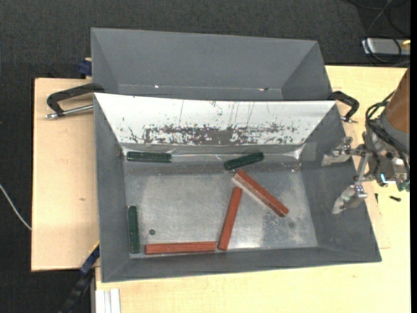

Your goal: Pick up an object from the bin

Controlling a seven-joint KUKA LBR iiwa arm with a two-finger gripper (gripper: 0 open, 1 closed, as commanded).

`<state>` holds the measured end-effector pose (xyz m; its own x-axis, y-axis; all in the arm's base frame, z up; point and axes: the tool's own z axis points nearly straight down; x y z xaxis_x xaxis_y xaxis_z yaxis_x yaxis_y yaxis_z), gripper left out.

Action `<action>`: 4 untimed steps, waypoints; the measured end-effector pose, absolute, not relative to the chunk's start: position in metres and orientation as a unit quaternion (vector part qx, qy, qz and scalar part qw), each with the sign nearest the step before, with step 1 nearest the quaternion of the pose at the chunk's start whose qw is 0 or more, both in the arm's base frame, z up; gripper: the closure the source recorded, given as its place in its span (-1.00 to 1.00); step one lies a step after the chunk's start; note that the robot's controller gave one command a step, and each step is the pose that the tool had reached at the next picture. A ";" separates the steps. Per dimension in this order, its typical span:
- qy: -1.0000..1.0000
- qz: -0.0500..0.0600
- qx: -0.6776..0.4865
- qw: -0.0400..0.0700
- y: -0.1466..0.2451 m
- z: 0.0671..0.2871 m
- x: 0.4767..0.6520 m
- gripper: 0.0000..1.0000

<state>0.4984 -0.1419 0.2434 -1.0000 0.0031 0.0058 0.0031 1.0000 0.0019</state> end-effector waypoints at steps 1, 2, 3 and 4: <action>-1.000 0.000 0.000 -0.002 -0.141 0.248 0.500 -1.00; -1.000 0.000 0.008 -0.003 -0.121 0.186 0.505 -1.00; -1.000 0.000 0.012 -0.003 -0.119 0.110 0.500 -1.00; -0.996 0.000 -0.089 -0.001 -0.119 0.085 0.511 -1.00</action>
Offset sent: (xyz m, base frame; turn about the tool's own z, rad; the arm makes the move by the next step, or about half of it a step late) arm 0.0122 0.0542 -0.1650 -0.0505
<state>0.5115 -0.1189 0.0847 -0.9842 0.1768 -0.0022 0.1768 0.9842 0.0010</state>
